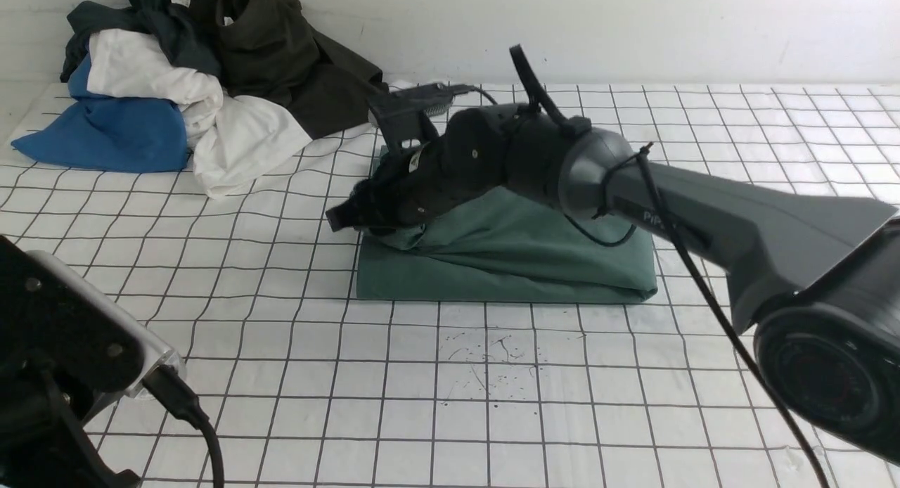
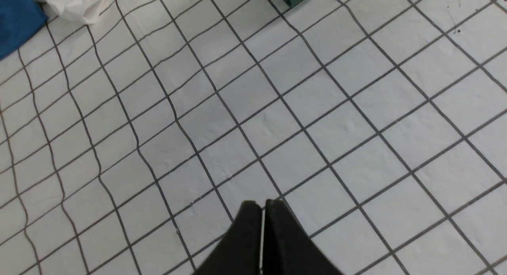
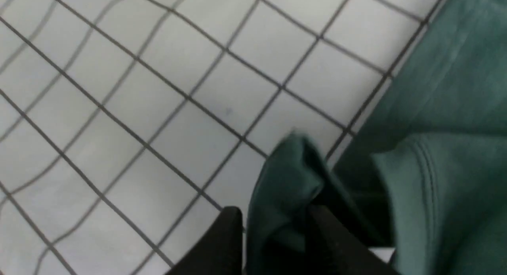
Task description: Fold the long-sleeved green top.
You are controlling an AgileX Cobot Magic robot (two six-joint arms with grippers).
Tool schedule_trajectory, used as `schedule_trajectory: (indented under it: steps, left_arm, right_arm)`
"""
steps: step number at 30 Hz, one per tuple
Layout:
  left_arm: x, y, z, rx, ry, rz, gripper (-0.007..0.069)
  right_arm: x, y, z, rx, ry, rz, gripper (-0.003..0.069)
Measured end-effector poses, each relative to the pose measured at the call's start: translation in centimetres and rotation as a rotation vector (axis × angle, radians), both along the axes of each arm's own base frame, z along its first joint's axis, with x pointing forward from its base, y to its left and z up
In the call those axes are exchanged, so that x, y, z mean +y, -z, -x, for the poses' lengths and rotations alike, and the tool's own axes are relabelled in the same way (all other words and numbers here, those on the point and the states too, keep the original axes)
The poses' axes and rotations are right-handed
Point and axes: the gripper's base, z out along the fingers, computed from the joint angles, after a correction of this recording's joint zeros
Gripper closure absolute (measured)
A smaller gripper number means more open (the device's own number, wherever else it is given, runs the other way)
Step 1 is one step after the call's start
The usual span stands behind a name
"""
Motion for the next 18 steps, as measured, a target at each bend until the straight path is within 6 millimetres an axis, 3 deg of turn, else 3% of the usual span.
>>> schedule_trajectory:
  steps: [4,6,8,10,13,18]
  left_arm:
    - [0.0,-0.1,-0.1,-0.014,0.0,0.005,0.0631]
    - [0.0,-0.1,-0.1,-0.018,0.0,0.006,0.0631]
    - [-0.1,-0.1,-0.1,-0.018,0.0,0.011,0.0631]
    - [-0.1,-0.1,-0.1,-0.018,0.0,0.015,0.0631]
    - [-0.2,-0.3,-0.2,-0.03,-0.007,0.043,0.0631]
    - [-0.3,-0.5,-0.5,-0.046,-0.067,0.121,0.0631]
  right_arm:
    - [-0.3,-5.4,0.0,-0.124,-0.056,0.035,0.0318]
    - [-1.0,-8.1,0.1,-0.184,-0.071,0.079,0.0304]
    - [-2.0,-9.1,0.3,-0.173,-0.078,0.151,0.0312]
    - [-2.8,-9.0,0.3,-0.137,-0.079,0.211,0.0328]
    - [-4.7,-6.6,0.2,0.033,-0.084,0.361,0.0425]
    - [-5.1,-3.5,-0.5,0.126,-0.091,0.422,0.0596]
